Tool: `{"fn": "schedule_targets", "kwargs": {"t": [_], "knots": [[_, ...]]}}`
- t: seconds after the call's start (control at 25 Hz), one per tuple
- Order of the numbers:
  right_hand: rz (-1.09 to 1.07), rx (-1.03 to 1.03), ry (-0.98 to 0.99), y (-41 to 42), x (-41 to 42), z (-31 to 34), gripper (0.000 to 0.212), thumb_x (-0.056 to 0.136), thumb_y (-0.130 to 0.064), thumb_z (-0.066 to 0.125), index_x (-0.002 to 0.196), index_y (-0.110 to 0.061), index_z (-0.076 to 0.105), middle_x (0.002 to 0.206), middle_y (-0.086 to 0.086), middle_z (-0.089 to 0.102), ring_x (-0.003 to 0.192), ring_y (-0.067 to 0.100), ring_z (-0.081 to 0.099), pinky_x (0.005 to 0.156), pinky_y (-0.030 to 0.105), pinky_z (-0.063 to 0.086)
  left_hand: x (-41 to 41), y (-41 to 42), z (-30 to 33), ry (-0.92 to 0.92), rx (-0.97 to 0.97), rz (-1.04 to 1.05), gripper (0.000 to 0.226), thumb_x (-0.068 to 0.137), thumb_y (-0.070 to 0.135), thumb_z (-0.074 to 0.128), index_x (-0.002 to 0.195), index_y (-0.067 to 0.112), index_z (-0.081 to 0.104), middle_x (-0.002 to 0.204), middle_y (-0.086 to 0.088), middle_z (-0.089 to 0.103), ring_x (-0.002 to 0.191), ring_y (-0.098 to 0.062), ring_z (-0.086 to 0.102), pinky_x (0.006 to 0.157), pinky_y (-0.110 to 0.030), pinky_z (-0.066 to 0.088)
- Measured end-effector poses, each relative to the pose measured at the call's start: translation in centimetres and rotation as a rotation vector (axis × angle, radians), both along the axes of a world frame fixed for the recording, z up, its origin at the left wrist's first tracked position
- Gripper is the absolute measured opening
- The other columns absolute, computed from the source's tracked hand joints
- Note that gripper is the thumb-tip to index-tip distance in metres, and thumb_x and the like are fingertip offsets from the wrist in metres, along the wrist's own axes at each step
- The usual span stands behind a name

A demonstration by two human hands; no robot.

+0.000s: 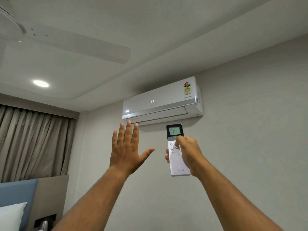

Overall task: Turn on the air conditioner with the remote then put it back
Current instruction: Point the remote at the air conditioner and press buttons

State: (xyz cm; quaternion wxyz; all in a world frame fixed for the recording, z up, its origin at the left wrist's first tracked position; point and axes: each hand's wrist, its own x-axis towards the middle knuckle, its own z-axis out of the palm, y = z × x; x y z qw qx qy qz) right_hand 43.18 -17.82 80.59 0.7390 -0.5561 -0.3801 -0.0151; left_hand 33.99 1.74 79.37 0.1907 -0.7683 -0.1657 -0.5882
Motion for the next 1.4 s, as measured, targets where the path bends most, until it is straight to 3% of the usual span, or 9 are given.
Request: {"fn": "schedule_targets", "kwargs": {"t": [0.12,0.32,0.64,1.4], "knots": [[0.008,0.004,0.002,0.1,0.1,-0.1,0.011,0.083,-0.013,0.049,0.091,-0.007,0.054,0.061,0.014,0.072,0.051,0.032,0.070,0.046,0.033,0.056,0.0,0.0,-0.1,0.005,-0.006,-0.009,0.100,0.078,0.083,0.013,0.150,0.015,-0.003,0.160,-0.012,-0.002,0.147,-0.032,-0.005,0.118,-0.052,0.003],[-0.009,0.008,0.006,0.2,0.7,-0.2,0.012,0.084,-0.013,0.050,0.092,-0.007,0.055,0.077,0.022,0.072,0.053,0.032,0.071,0.052,0.037,0.059,0.1,-0.1,-0.3,0.007,0.001,-0.001,0.099,0.079,0.082,0.014,0.150,0.016,-0.003,0.160,-0.012,0.000,0.147,-0.033,-0.004,0.118,-0.053,0.006],[0.017,0.016,0.004,0.2,1.3,-0.7,0.010,0.084,-0.012,0.049,0.091,-0.009,0.056,0.057,0.010,0.073,0.050,0.031,0.070,0.047,0.035,0.058,0.1,-0.4,-0.5,-0.007,0.018,0.017,0.100,0.079,0.081,0.017,0.151,0.012,0.007,0.160,-0.014,0.005,0.147,-0.035,0.000,0.117,-0.057,0.008],[0.002,0.016,0.013,0.3,2.2,-1.8,0.019,0.081,-0.013,0.051,0.098,-0.009,0.058,0.068,0.015,0.073,0.054,0.033,0.071,0.052,0.037,0.058,0.7,-0.6,-1.3,-0.013,0.018,0.021,0.099,0.079,0.080,0.019,0.151,0.012,0.008,0.159,-0.017,0.008,0.146,-0.038,0.003,0.116,-0.059,0.009]]}}
